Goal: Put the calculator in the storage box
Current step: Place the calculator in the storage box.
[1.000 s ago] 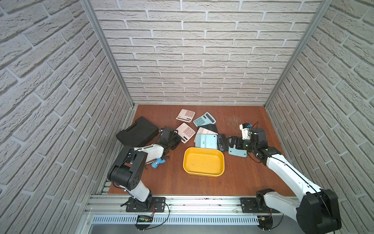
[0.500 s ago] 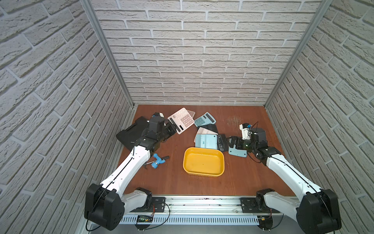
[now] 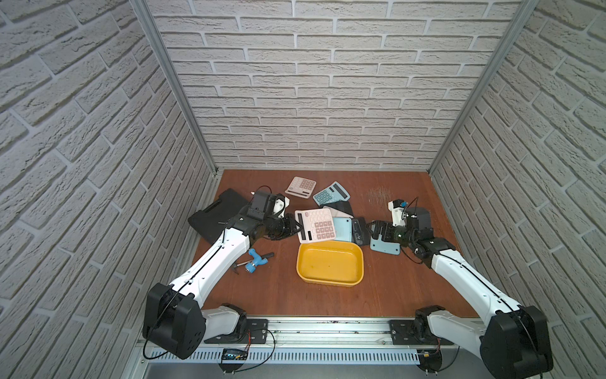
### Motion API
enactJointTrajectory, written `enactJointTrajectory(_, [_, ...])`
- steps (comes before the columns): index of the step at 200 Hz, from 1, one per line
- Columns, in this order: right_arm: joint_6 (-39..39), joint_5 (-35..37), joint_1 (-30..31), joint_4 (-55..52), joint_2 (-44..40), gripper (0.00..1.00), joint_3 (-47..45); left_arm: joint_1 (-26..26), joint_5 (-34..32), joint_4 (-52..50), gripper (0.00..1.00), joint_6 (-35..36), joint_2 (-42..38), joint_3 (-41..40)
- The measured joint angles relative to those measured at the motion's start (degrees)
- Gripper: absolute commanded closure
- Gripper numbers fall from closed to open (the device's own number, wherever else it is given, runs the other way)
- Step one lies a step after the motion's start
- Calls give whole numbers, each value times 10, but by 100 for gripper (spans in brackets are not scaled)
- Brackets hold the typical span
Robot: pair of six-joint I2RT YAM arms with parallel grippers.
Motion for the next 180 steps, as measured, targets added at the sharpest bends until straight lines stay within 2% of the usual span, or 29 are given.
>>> enactJointTrajectory(25, [0, 0, 0, 0, 4, 1, 0, -38, 6, -21, 100, 18, 0, -1])
enactJointTrajectory(61, [0, 1, 0, 0, 14, 1, 0, -67, -3, -44, 100, 35, 0, -18])
enactJointTrajectory(180, [0, 1, 0, 1, 22, 1, 0, -113, -97, -72, 100, 59, 67, -30])
